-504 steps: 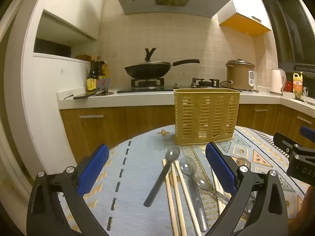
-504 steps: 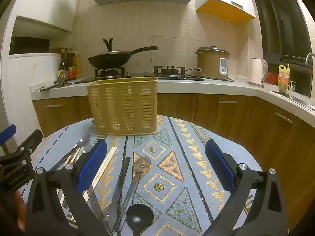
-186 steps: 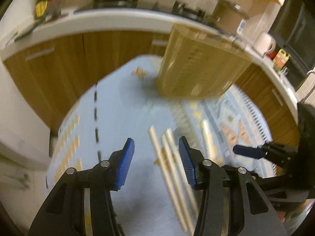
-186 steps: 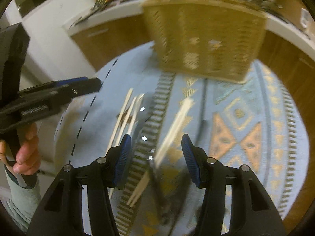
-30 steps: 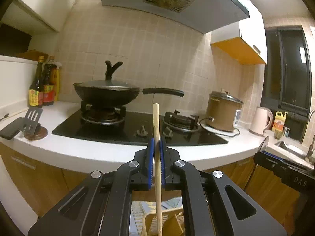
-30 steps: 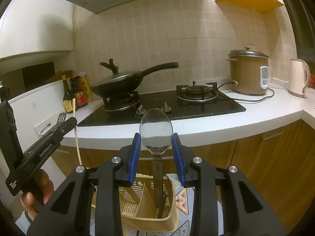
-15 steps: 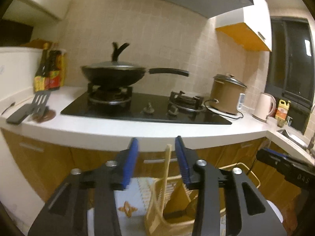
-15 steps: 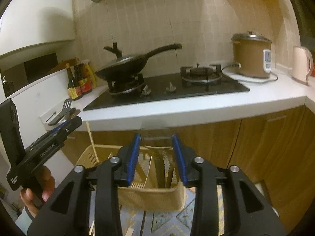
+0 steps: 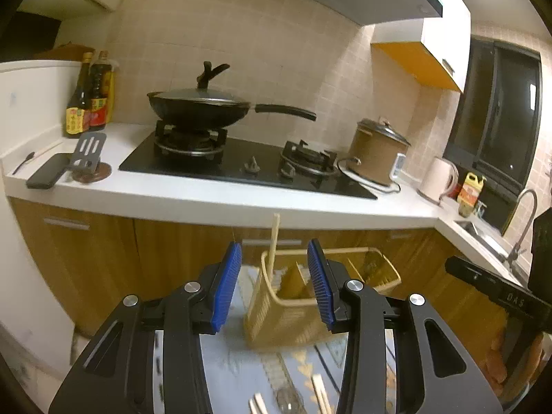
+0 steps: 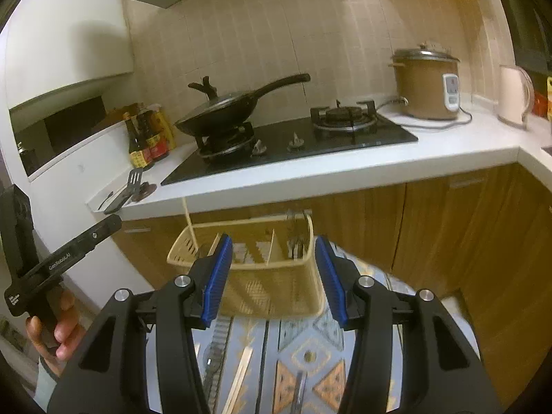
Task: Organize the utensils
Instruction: 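Drop the chopstick into the caddy by opening the left tool, then close the left tool on a clear plastic spoon while the right tool closes on a silver metal spoon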
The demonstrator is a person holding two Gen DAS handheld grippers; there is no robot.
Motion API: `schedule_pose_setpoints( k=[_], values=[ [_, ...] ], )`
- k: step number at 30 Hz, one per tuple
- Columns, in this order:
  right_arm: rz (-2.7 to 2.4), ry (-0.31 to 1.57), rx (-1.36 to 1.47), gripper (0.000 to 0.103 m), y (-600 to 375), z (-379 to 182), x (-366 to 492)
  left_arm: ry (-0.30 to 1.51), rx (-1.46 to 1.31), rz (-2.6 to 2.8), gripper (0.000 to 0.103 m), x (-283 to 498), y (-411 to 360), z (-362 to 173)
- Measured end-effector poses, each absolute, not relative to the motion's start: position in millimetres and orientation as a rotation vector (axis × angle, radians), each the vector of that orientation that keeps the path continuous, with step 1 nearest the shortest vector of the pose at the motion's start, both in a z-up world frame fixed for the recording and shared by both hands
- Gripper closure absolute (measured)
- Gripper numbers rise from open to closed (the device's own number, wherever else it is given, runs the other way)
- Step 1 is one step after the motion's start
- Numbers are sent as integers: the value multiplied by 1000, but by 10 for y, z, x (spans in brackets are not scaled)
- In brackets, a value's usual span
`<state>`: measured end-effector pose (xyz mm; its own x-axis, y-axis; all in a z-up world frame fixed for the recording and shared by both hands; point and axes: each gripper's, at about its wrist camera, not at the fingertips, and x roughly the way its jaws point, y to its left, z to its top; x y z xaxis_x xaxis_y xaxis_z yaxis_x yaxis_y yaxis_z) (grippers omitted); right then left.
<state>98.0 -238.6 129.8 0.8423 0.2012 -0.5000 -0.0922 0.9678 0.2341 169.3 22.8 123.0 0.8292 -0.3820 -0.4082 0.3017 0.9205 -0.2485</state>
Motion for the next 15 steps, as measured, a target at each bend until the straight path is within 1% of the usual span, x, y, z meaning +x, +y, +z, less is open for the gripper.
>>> schedule_pose_setpoints(
  k=[7,15],
  values=[
    [127,708,204,56,-2418,1019,729,547,-97,-361,65,1336,166,1100],
    [96,958,250,56,-2462,347,387,746,0,-361,65,1225,-20,565]
  ],
)
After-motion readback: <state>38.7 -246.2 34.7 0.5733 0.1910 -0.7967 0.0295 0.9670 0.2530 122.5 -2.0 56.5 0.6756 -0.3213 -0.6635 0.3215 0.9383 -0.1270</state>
